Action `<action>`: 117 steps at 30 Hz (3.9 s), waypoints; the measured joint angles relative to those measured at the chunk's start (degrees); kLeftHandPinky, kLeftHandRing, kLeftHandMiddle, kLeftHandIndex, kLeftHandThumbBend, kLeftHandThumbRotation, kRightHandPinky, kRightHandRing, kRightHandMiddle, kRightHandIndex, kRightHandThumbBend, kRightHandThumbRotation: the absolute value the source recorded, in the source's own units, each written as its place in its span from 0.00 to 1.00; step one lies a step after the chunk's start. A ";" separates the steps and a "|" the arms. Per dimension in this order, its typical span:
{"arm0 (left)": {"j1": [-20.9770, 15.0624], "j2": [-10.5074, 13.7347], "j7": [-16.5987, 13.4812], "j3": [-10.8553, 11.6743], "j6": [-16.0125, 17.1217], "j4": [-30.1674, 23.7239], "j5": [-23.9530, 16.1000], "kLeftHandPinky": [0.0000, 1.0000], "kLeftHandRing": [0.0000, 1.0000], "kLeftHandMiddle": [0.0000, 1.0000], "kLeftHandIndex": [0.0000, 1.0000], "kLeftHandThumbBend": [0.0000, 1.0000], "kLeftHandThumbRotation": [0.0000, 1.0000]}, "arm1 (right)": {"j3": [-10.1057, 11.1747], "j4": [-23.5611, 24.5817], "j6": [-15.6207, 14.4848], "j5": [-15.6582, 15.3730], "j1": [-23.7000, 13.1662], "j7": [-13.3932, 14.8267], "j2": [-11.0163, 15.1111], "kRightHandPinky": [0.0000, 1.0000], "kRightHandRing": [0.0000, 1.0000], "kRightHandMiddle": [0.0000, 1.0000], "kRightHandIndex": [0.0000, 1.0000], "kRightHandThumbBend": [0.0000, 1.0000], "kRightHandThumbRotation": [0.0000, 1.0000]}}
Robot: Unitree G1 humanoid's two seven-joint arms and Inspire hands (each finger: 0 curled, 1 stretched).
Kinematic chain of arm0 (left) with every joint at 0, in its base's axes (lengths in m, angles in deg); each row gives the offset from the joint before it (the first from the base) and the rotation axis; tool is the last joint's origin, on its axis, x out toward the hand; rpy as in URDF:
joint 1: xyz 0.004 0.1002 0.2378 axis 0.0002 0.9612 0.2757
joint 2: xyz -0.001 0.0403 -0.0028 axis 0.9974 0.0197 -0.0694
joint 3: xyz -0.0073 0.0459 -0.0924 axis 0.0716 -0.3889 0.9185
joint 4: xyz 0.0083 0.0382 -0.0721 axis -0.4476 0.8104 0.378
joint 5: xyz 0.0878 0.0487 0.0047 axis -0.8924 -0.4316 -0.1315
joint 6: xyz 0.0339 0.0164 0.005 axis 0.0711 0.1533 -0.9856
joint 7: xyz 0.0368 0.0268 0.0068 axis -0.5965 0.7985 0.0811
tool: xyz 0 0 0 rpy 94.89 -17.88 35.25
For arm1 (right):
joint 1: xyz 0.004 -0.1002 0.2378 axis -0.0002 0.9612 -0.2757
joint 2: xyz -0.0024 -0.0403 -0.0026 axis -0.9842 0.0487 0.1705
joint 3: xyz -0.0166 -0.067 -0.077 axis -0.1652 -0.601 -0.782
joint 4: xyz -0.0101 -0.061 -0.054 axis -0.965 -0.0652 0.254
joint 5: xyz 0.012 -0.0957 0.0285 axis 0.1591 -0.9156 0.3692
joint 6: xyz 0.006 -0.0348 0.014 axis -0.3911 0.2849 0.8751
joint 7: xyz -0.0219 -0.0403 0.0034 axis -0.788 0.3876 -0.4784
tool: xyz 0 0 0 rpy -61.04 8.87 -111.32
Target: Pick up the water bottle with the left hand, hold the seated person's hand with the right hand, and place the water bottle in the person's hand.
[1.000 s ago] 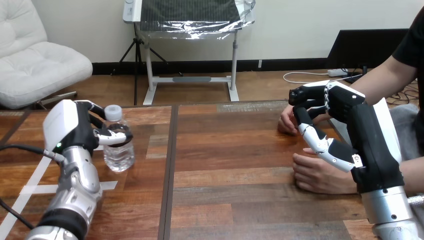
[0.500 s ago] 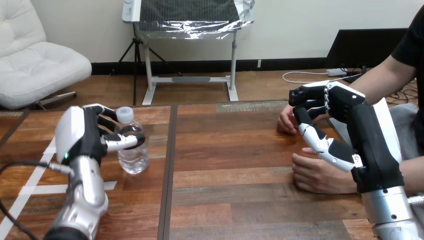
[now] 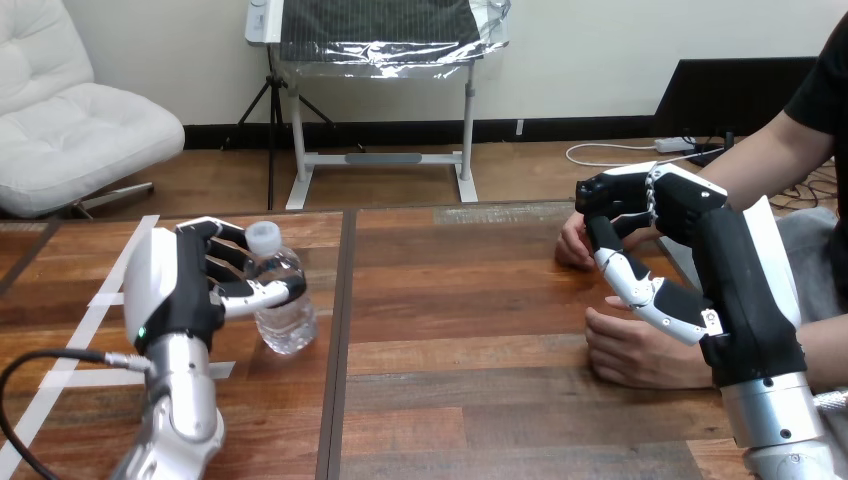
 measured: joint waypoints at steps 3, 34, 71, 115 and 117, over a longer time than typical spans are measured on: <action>1.39 -0.12 0.22 0.00 0.00 -2.12 -0.02 0.39 0.41 0.46 0.49 0.65 0.00 | 0.00 0.00 -0.10 -0.06 0.00 0.00 0.00 0.48 0.57 0.59 0.59 0.34 0.00; 14.39 -0.80 4.55 -0.39 -0.17 -22.74 -2.34 0.40 0.40 0.44 0.48 0.64 0.00 | -0.03 -0.03 -0.78 -0.26 0.07 -0.02 0.00 0.51 0.61 0.64 0.62 0.43 0.00; 24.63 -1.02 8.83 -0.28 5.65 -45.30 -2.19 0.39 0.41 0.46 0.49 0.64 0.00 | 0.82 4.46 -20.05 -14.67 0.64 -8.92 14.18 0.75 0.89 0.92 0.90 0.81 0.04; 24.80 -2.98 9.30 6.39 13.47 -57.32 -2.58 0.42 0.43 0.47 0.49 0.64 0.00 | -3.82 5.62 -33.77 -34.06 -6.40 -27.24 30.20 0.83 0.90 0.91 0.87 0.87 0.09; 24.84 -3.03 9.35 6.40 13.47 -57.32 -2.60 0.42 0.43 0.47 0.49 0.64 0.00 | -4.40 5.56 -33.82 -34.82 -6.94 -27.95 30.77 0.83 0.90 0.91 0.87 0.87 0.10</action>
